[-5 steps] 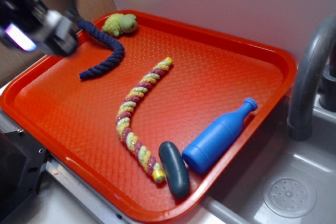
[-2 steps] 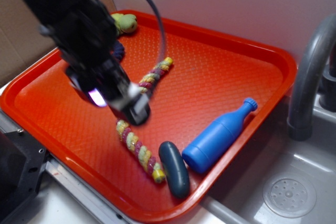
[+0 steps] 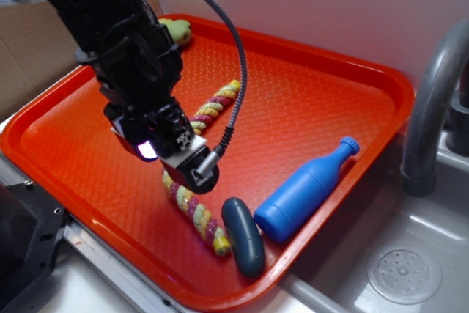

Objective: Grab the plastic pickle.

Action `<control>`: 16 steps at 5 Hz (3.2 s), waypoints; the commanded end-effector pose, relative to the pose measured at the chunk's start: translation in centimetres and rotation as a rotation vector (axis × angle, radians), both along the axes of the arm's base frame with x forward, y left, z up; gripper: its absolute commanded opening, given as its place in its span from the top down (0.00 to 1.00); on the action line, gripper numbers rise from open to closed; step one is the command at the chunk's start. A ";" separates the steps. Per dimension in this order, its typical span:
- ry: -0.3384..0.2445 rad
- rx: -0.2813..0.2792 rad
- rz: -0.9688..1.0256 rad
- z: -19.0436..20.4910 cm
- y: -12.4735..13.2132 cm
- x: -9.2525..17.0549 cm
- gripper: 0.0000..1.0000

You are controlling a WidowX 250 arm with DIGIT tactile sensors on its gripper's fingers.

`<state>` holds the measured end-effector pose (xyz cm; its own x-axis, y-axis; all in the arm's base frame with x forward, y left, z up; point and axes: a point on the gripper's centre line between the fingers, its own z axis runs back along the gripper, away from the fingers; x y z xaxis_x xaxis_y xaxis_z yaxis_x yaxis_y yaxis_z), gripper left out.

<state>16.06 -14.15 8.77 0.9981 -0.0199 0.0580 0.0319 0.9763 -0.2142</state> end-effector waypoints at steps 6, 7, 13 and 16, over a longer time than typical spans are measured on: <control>0.039 0.049 0.014 -5.1 -7.7 -0.7 0.00; 0.076 0.063 0.002 -6.4 -7.3 -1.2 0.26; 0.045 0.140 -0.005 -2.7 3.1 -1.2 1.00; -0.029 0.166 0.032 1.2 6.1 -2.0 1.00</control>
